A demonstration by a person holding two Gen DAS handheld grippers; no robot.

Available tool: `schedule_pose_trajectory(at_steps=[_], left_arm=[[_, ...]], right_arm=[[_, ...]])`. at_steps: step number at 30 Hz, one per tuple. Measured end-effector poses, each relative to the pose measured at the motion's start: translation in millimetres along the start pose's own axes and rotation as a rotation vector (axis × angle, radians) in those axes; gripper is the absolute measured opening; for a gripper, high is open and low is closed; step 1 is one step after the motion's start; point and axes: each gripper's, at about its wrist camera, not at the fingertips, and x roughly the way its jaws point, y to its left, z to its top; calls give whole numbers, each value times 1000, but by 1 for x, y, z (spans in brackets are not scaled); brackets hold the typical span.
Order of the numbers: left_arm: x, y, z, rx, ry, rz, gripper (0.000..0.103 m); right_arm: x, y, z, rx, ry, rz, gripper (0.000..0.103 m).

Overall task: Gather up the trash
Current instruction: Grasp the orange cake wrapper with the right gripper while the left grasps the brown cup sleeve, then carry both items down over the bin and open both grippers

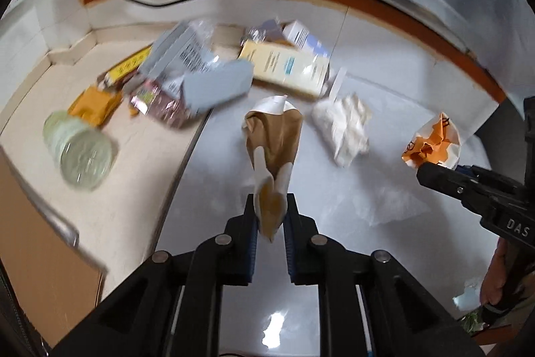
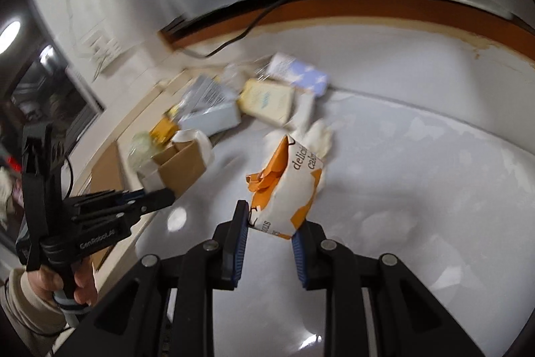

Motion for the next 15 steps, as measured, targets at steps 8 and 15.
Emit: schedule_pose_trajectory(at_steps=[8, 15], left_arm=[[-21, 22, -39, -98, -23, -41, 11], [-60, 35, -110, -168, -33, -34, 11]], right_arm=[[5, 45, -28, -77, 47, 54, 24], [-4, 91, -67, -205, 92, 103, 24]])
